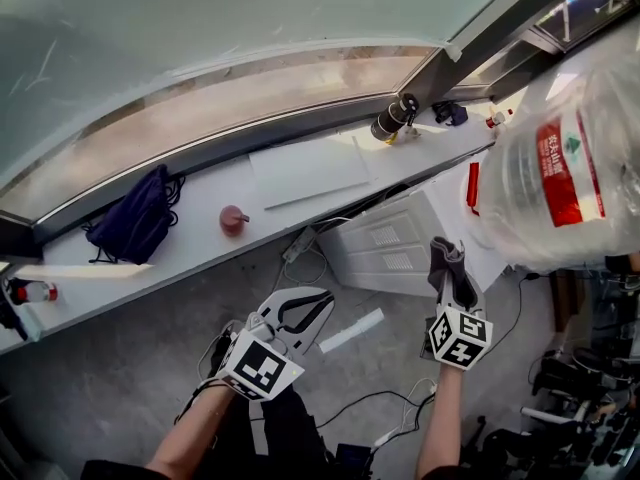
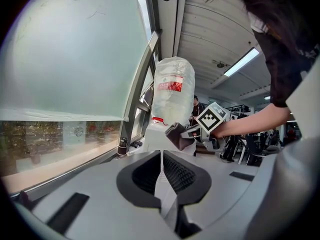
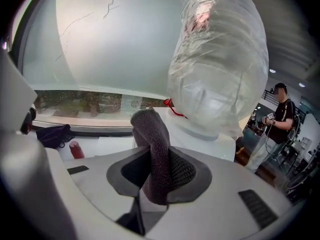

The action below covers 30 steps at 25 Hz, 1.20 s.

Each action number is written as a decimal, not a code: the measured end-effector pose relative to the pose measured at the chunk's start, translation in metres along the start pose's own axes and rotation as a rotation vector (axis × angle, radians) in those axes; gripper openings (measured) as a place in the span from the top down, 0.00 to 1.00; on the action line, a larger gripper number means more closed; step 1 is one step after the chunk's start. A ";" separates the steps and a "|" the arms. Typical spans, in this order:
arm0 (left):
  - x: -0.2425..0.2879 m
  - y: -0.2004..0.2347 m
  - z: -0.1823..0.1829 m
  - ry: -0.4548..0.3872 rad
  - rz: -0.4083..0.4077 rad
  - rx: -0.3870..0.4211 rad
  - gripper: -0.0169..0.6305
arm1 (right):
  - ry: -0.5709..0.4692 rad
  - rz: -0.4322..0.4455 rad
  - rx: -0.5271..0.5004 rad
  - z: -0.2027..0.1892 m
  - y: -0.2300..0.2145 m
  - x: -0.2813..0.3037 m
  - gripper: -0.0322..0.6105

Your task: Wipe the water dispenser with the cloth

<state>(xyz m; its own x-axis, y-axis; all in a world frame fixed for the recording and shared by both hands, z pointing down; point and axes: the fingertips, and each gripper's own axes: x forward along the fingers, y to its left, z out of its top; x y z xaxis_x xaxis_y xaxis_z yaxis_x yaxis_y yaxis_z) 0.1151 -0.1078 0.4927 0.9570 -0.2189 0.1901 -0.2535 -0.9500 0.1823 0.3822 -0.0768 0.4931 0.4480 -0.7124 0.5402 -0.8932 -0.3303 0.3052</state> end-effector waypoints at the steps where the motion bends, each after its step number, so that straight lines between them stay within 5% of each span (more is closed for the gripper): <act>1: -0.001 0.001 -0.002 0.003 0.002 0.002 0.93 | 0.006 -0.004 0.013 -0.004 0.001 0.006 0.79; 20: 0.005 0.046 -0.061 0.024 0.080 -0.039 0.93 | 0.234 -0.024 0.073 -0.138 0.055 0.127 0.79; 30: 0.002 0.075 -0.086 0.022 0.119 -0.066 0.93 | 0.289 -0.094 -0.035 -0.185 0.076 0.163 0.79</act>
<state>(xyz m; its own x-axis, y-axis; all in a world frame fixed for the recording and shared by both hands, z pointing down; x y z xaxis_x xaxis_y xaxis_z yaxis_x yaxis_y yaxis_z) 0.0864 -0.1601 0.5902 0.9165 -0.3236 0.2351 -0.3745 -0.9008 0.2198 0.3945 -0.1034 0.7488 0.5258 -0.4721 0.7076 -0.8476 -0.3611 0.3889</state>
